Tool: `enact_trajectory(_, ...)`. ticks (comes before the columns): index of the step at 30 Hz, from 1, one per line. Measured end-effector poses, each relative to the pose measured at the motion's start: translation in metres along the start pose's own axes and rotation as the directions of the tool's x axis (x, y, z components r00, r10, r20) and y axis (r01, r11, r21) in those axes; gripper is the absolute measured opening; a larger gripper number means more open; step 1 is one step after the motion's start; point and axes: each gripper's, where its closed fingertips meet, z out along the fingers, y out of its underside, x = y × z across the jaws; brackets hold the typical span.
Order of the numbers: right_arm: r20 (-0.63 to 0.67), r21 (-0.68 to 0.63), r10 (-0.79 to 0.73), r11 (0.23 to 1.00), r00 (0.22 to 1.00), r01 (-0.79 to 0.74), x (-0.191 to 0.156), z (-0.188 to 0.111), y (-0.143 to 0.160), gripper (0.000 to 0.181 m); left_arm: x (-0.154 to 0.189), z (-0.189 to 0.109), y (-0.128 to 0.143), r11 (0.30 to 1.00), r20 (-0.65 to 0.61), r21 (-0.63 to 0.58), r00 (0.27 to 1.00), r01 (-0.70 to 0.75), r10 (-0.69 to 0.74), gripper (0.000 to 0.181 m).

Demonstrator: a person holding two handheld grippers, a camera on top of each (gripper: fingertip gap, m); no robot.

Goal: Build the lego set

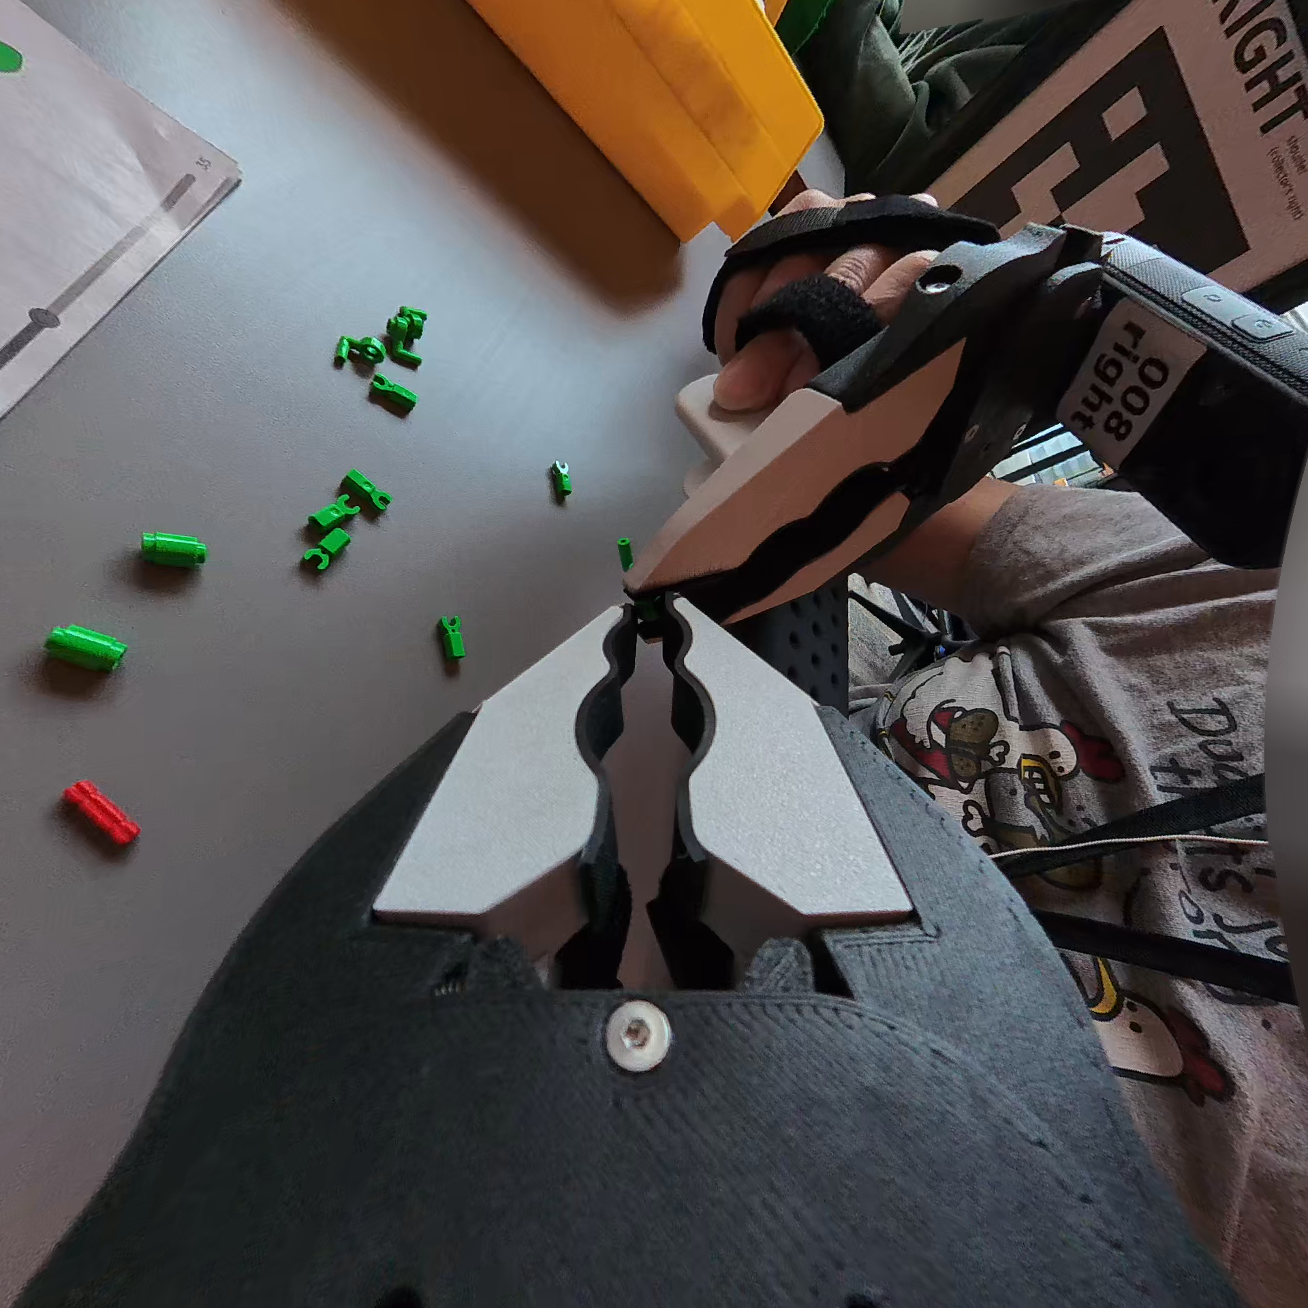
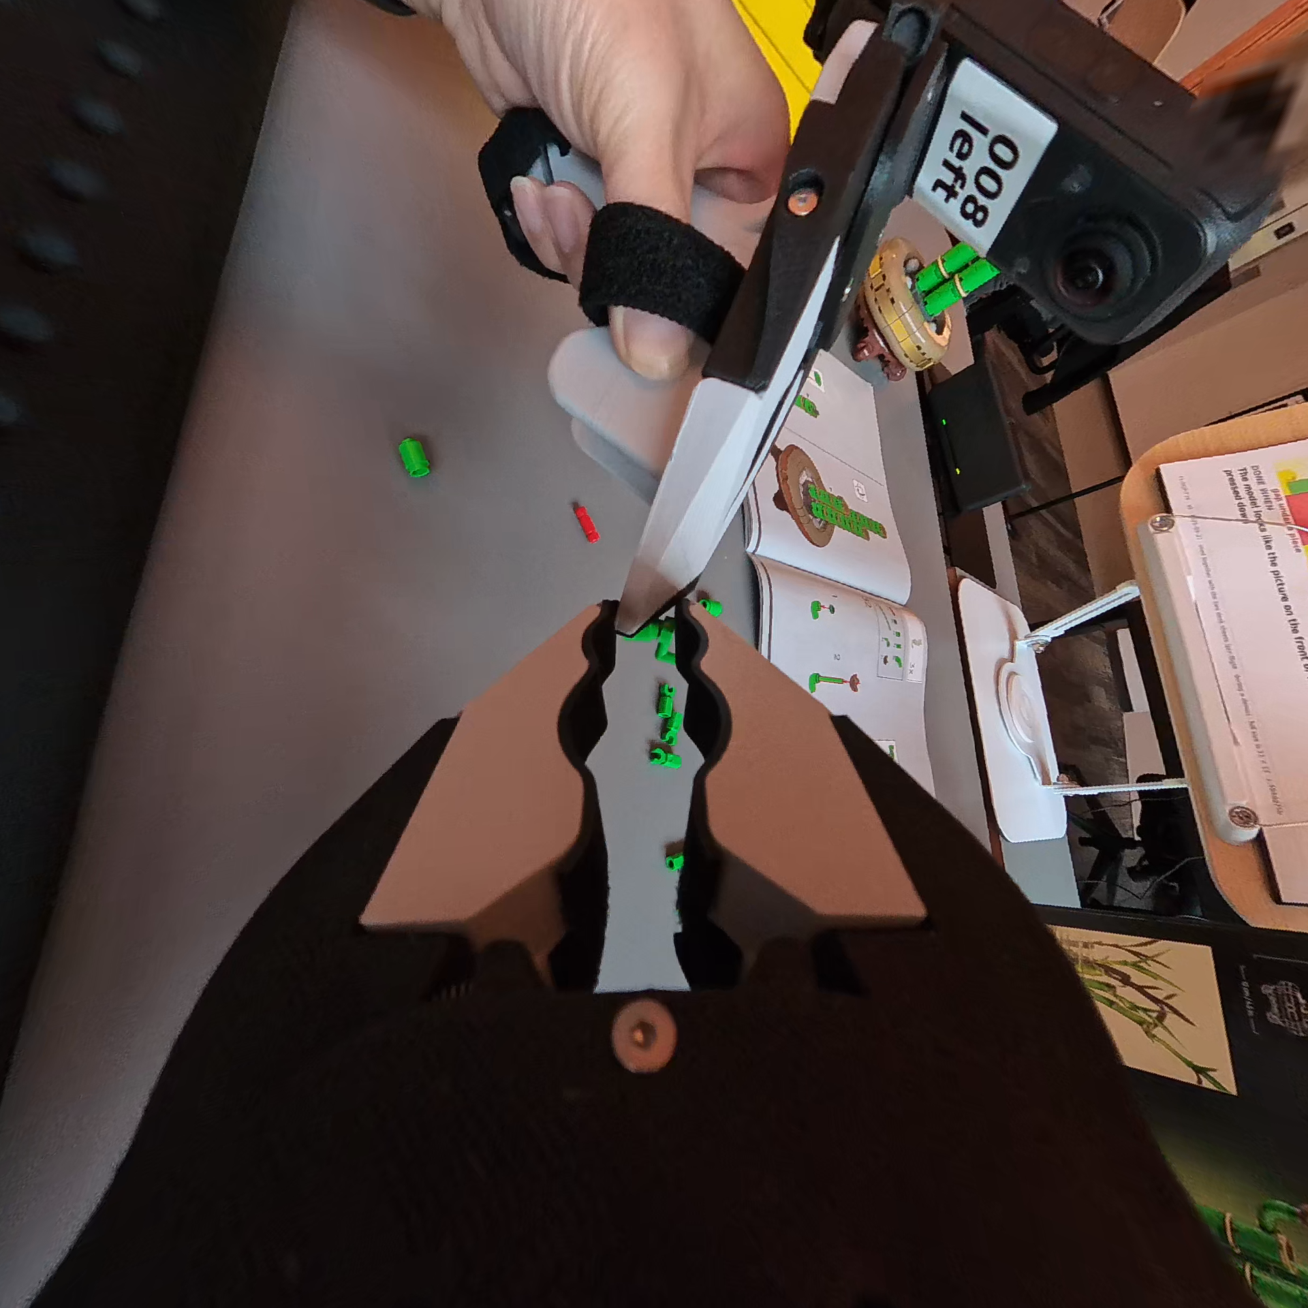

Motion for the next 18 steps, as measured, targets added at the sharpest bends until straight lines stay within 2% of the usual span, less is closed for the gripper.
enact_trajectory(18,-0.018,0.010,0.016,1.000,1.000,-0.016,0.0030,0.0036,0.0018,0.015,-0.0047,-0.0020,-0.0023,1.000,0.004,0.020,1.000,0.023,-0.023,0.005)
